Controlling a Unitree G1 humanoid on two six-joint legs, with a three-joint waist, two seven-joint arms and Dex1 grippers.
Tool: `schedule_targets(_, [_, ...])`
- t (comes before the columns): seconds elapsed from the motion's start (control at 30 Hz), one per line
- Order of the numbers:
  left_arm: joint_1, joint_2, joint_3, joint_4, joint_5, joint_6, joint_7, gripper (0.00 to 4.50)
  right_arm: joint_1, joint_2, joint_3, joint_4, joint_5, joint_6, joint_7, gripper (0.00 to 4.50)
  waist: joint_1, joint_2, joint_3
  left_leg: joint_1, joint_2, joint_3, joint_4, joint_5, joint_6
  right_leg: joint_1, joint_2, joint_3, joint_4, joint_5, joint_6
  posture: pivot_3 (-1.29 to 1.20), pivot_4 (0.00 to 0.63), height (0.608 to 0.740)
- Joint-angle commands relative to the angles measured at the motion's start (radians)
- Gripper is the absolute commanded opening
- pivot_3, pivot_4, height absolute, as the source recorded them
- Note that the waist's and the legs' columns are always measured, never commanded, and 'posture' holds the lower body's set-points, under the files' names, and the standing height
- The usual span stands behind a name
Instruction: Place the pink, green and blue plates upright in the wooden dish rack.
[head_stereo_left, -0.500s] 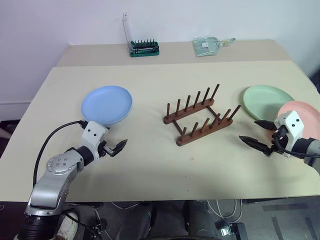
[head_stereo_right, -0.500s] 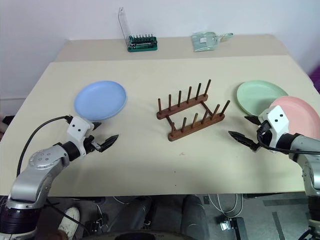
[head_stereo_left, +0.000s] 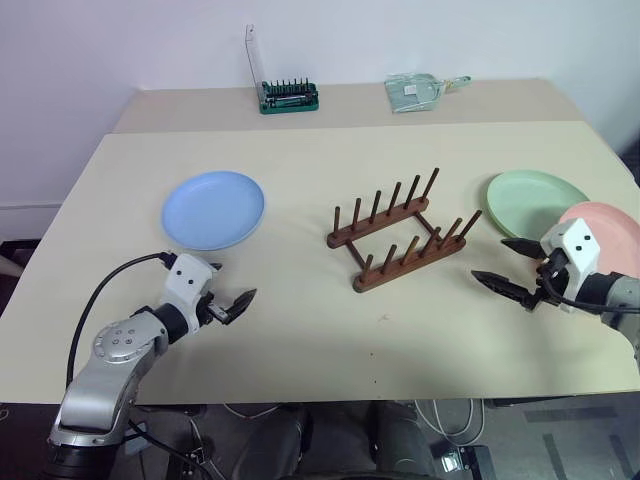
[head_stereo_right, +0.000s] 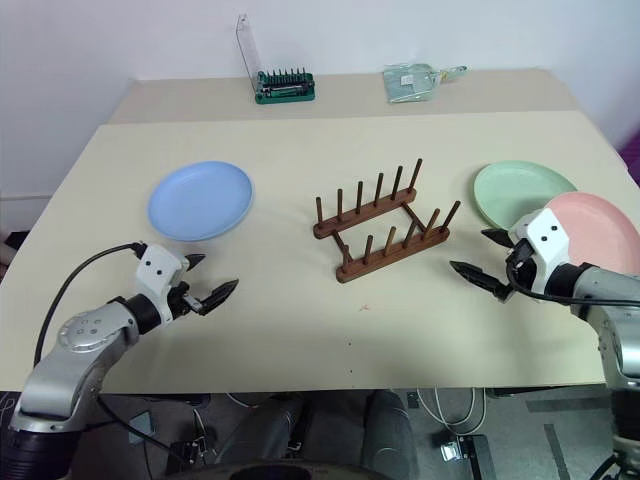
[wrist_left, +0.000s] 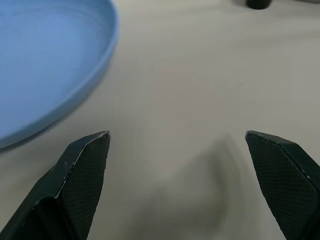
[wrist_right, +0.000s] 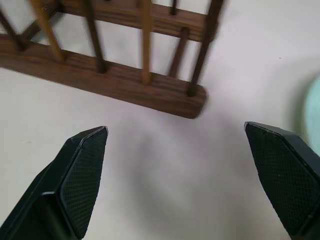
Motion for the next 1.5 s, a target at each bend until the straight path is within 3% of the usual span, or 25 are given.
schedule_targets(0.03, [-0.03,0.009,-0.082,-0.054,-0.032,0.005,-0.075,4.44,0.037,0.032,-0.001,-0.123,0.039,0.03,-0.021,4.47,0.002,0.0,0.0,0.0,0.0,0.0,0.0,0.0,0.0,0.0,0.0,0.0,0.0,0.0,0.0,0.0,0.15,0.74])
schedule_targets(0.33, [-0.262,-0.086,-0.404,0.114,0.076,-0.048,-0.179,4.44,0.148,0.138,0.04,-0.388,0.077,0.138,-0.146,4.47,0.0,0.0,0.0,0.0,0.0,0.0,0.001,0.0,0.0,0.001,0.0,0.0,0.0,0.0,0.0,0.0,0.15,0.74])
schedule_targets(0.43, [-0.392,-0.212,-0.502,0.257,0.144,-0.06,-0.14,4.44,0.216,0.165,0.037,-0.495,0.098,0.175,-0.187,4.47,0.007,0.001,0.0,0.0,0.0,0.0,0.001,0.0,0.0,0.0,0.0,0.0,0.0,0.0,0.0,0.0,0.15,0.74])
schedule_targets(0.63, [-0.479,-0.347,-0.513,0.434,0.193,-0.094,-0.084,4.44,0.271,0.172,0.031,-0.578,0.122,0.211,-0.227,4.47,0.022,0.0,-0.001,0.001,0.0,0.0,0.003,0.0,0.0,0.002,0.0,0.0,0.0,0.0,0.001,0.0,0.15,0.74])
schedule_targets(0.8, [-0.49,-0.393,-0.51,0.472,0.195,-0.135,-0.09,2.13,0.268,0.168,0.062,-0.564,0.098,0.202,-0.244,4.5,0.023,0.0,-0.001,0.001,0.0,0.0,0.003,0.0,0.0,0.003,0.0,0.0,0.0,0.0,0.001,0.0,0.15,0.74])
schedule_targets(0.9, [-0.494,-0.369,-0.528,0.472,0.221,-0.182,-0.123,0.75,0.261,0.16,0.055,-0.549,0.092,0.199,-0.247,4.5,0.024,0.0,-0.001,0.001,-0.001,0.0,0.003,0.0,0.0,0.003,0.0,0.0,0.0,0.0,0.001,0.0,0.15,0.74])
schedule_targets(1.13, [-0.611,-0.321,-0.54,0.578,0.18,-0.333,-0.388,0.76,0.307,0.136,0.022,-0.547,0.098,0.187,-0.213,4.5,0.025,-0.001,-0.001,0.0,-0.001,0.0,0.003,0.0,0.0,0.003,0.0,0.0,0.0,0.0,0.001,0.0,0.15,0.74])
schedule_targets(1.33, [-0.724,-0.36,-0.531,0.807,0.215,-0.459,-0.453,0.76,0.35,0.146,-0.015,-0.572,0.103,0.187,-0.218,4.5,0.023,-0.001,0.0,0.0,-0.001,0.0,0.003,0.0,0.0,0.003,0.0,0.0,-0.001,0.0,0.001,0.0,0.15,0.74])
schedule_targets(1.5, [-0.768,-0.372,-0.505,0.914,0.252,-0.484,-0.411,3.28,0.397,0.15,-0.054,-0.592,0.097,0.182,-0.232,4.5,0.024,-0.002,0.0,0.0,-0.001,0.0,0.004,0.0,0.001,0.003,0.0,0.0,-0.001,0.0,0.001,0.0,0.15,0.74])
